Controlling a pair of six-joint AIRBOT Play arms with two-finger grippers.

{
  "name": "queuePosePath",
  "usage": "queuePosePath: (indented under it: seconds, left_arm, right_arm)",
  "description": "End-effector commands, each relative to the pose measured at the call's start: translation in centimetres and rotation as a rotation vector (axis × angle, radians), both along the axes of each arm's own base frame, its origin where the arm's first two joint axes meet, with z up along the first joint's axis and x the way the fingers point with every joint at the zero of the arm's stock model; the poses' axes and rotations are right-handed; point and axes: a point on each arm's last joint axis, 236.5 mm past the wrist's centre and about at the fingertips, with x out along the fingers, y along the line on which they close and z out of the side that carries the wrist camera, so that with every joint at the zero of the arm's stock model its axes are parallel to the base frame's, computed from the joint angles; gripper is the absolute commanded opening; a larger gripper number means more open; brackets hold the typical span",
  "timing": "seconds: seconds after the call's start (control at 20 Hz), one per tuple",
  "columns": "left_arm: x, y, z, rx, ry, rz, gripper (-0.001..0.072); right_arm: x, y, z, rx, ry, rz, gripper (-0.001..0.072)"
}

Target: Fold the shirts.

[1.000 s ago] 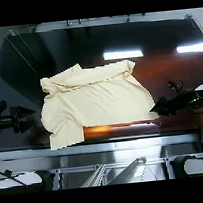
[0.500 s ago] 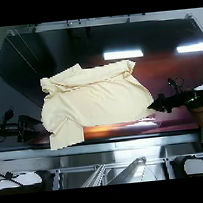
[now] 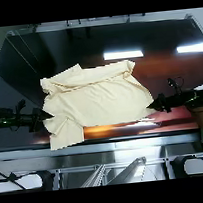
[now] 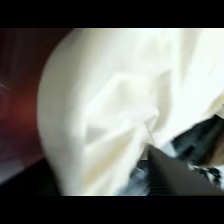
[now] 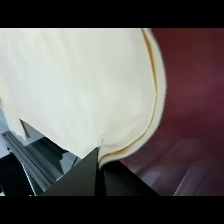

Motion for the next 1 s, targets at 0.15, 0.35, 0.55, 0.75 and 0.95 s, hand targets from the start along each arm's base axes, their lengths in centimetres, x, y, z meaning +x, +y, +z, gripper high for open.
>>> queuePosePath:
  seconds: [0.15,0.35,0.55,0.75,0.95]
  left_arm:
    - [-1.0,-1.4,0.3,-0.017,0.020,-0.068,0.0018]
    - [0.4,-2.3,9.2,-0.226,-0.174,-0.020,0.0019]
    - [0.4,-5.2,32.1,-0.406,-0.948,-0.193,0.0021]
    - [-3.4,-6.9,51.1,0.223,-1.580,-0.229,0.0024]
    - [-8.7,-11.3,64.9,0.499,-1.924,-0.214,0.0023]
  right_arm:
    - [-0.7,0.6,0.8,0.042,0.013,0.029,0.0019]
    - [0.0,2.3,7.2,0.193,-0.132,0.056,0.0018]
    - [2.6,1.5,26.5,0.397,-0.688,-0.031,0.0019]
    - [-2.6,-0.5,47.0,0.185,-1.382,-0.118,0.0019]
    - [-7.8,1.2,59.2,-0.127,-1.738,-0.206,0.0019]
